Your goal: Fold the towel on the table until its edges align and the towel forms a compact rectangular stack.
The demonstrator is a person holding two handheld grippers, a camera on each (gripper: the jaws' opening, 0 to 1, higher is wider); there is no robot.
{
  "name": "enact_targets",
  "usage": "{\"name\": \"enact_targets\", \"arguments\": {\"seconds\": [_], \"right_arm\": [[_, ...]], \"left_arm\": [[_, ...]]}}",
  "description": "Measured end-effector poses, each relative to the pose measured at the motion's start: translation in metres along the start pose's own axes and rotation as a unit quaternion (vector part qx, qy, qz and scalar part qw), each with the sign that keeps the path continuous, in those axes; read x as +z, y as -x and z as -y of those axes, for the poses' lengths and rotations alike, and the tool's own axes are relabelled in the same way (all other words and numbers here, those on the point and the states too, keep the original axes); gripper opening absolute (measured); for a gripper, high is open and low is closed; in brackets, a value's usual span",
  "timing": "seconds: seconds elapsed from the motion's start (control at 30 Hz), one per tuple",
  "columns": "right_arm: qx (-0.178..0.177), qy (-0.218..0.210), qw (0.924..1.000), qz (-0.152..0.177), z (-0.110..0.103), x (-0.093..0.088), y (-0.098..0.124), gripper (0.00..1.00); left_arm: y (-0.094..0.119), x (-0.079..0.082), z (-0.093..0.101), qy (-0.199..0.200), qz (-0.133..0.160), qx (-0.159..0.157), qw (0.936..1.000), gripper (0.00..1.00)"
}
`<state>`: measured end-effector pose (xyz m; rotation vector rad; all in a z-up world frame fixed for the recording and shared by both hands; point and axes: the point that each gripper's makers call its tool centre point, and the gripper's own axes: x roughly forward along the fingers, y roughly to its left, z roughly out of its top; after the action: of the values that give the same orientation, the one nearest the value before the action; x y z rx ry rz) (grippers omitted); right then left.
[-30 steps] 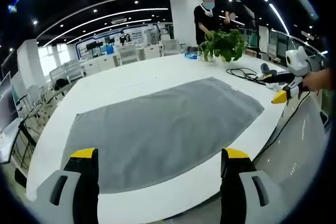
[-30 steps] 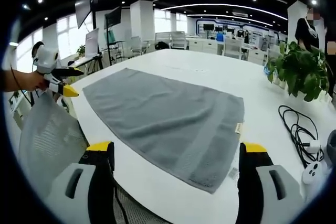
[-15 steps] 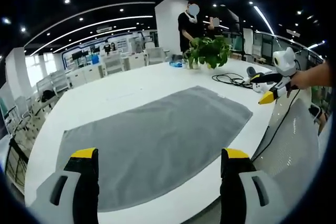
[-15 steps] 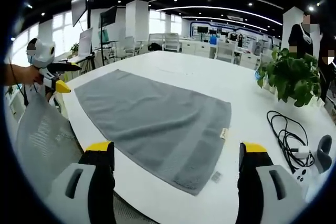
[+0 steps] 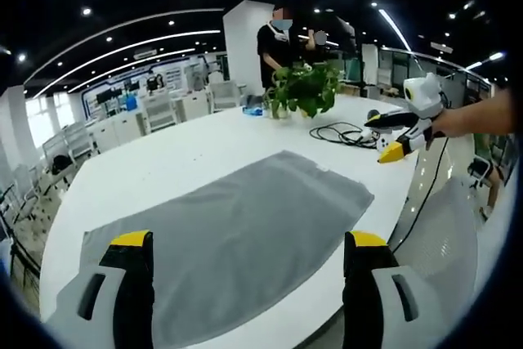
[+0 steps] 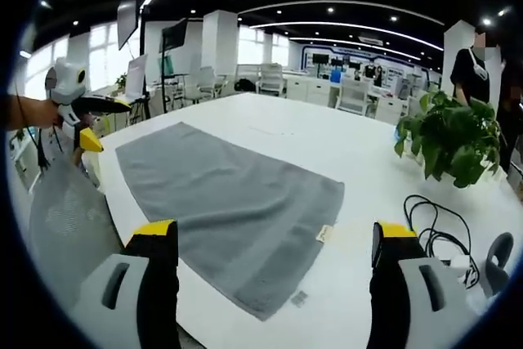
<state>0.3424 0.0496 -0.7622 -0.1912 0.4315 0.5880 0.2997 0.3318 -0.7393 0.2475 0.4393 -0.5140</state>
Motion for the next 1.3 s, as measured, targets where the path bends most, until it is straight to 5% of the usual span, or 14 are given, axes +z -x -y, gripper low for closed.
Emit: {"name": "enact_targets", "arguments": {"seconds": [0.73, 1.3], "right_arm": [[-0.015, -0.032, 0.9986, 0.039, 0.073, 0.011, 0.0, 0.99], [-0.006, -0.041, 0.9982, 0.042, 0.086, 0.012, -0.026, 0.99]], "left_arm": [[-0.061, 0.064, 0.098, -0.035, 0.022, -0.072, 0.9965, 0.99], [-0.108, 0.067, 0.161, -0.079, 0.002, -0.146, 0.9861, 0.96]]}}
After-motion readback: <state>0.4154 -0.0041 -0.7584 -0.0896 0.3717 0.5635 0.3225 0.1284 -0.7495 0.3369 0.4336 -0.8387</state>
